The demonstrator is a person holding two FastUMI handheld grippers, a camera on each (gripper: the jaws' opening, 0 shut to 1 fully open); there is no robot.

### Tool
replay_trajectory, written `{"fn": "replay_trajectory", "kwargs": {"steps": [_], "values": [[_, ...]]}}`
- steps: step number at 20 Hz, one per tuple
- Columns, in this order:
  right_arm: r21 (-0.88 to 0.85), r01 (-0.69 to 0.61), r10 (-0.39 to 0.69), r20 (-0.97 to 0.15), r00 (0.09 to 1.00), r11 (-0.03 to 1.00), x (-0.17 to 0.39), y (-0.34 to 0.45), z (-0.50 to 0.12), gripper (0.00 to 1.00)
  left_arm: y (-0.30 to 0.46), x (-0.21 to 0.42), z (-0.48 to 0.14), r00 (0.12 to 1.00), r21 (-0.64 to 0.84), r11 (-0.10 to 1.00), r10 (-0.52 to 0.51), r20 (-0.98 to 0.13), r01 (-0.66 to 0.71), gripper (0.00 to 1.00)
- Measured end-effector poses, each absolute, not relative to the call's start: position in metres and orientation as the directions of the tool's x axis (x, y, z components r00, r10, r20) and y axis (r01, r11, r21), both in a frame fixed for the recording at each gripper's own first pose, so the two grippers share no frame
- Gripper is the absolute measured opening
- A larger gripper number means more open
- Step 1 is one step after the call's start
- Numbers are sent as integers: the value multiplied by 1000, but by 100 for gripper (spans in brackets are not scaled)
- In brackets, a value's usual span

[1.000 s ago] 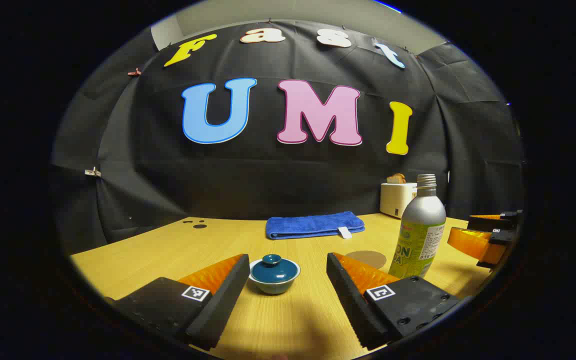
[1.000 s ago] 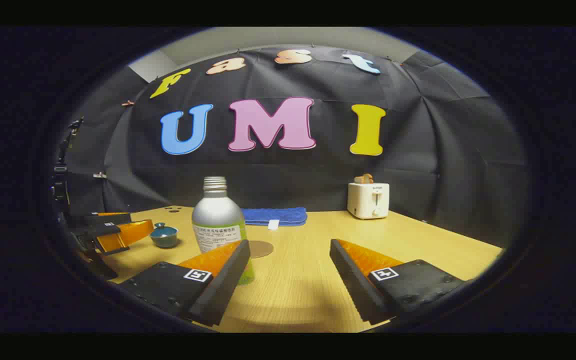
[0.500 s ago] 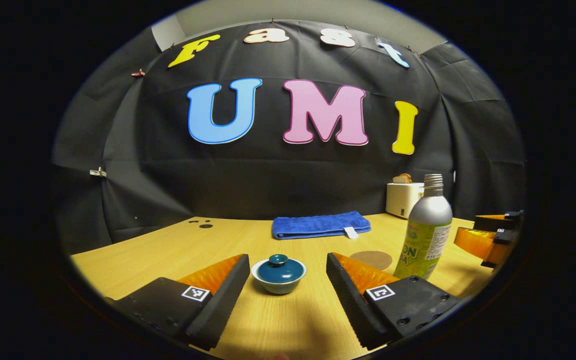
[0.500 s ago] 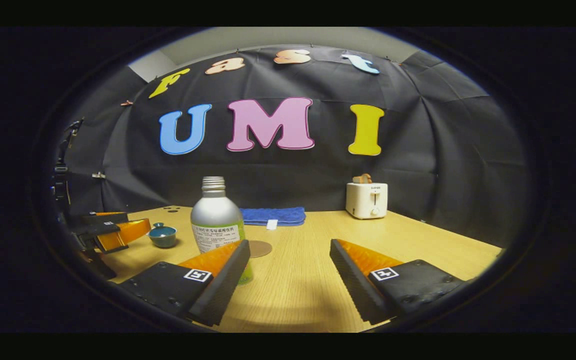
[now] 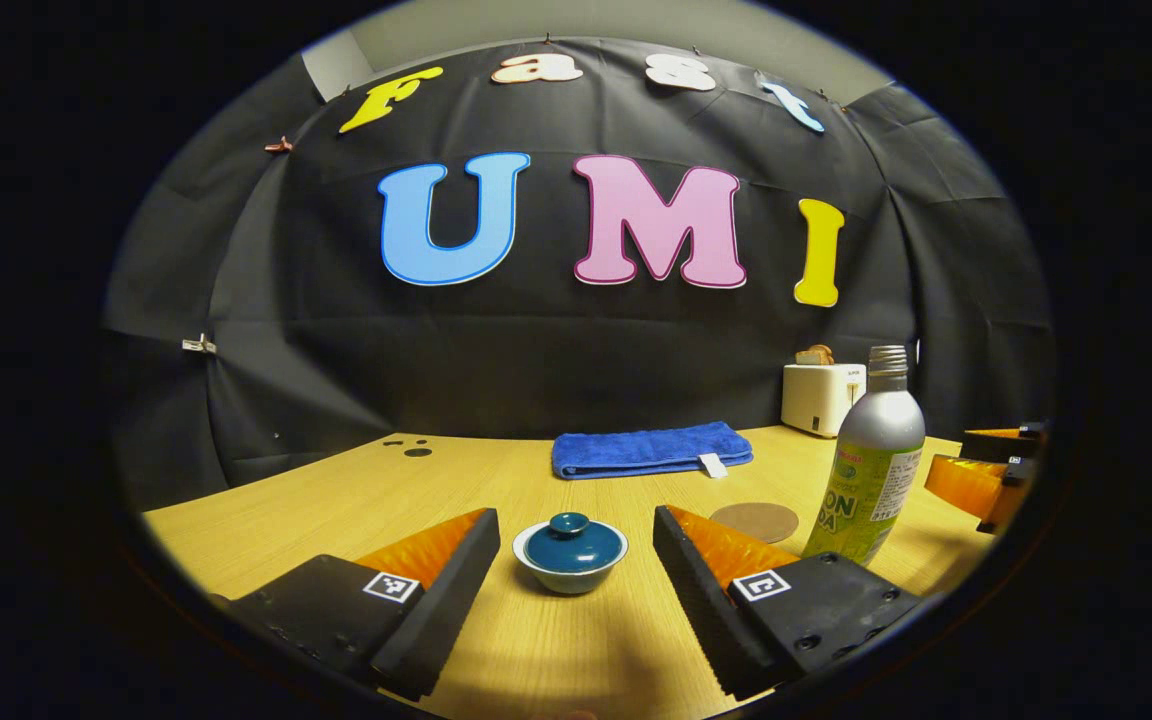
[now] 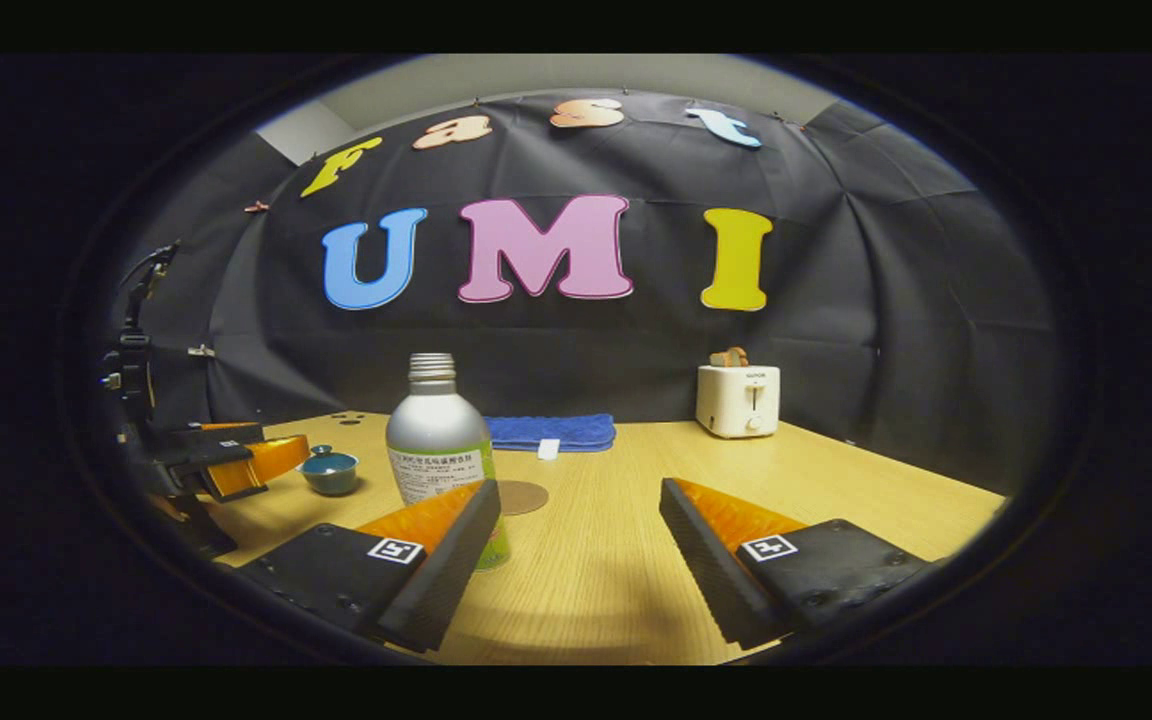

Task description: Open the teacup lid with one hand, grasp the water bottle and pour water into the teacup with the other hand; after pouring, place the water bottle on the coaster and then close the teacup lid.

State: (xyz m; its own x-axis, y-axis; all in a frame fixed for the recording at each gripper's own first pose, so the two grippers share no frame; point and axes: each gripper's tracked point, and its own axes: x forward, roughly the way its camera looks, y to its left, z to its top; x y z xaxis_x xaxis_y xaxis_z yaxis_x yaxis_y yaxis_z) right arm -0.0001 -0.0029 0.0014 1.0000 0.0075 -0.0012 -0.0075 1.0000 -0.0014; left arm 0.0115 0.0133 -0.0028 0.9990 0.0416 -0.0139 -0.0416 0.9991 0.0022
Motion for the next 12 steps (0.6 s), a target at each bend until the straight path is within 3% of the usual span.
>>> {"fn": "replay_trajectory", "kwargs": {"steps": [12], "values": [[-3,-4,4,-1,1000,1000,0,-4,1,99,18,24,0,999,-1,999,46,-8,-46,98]]}}
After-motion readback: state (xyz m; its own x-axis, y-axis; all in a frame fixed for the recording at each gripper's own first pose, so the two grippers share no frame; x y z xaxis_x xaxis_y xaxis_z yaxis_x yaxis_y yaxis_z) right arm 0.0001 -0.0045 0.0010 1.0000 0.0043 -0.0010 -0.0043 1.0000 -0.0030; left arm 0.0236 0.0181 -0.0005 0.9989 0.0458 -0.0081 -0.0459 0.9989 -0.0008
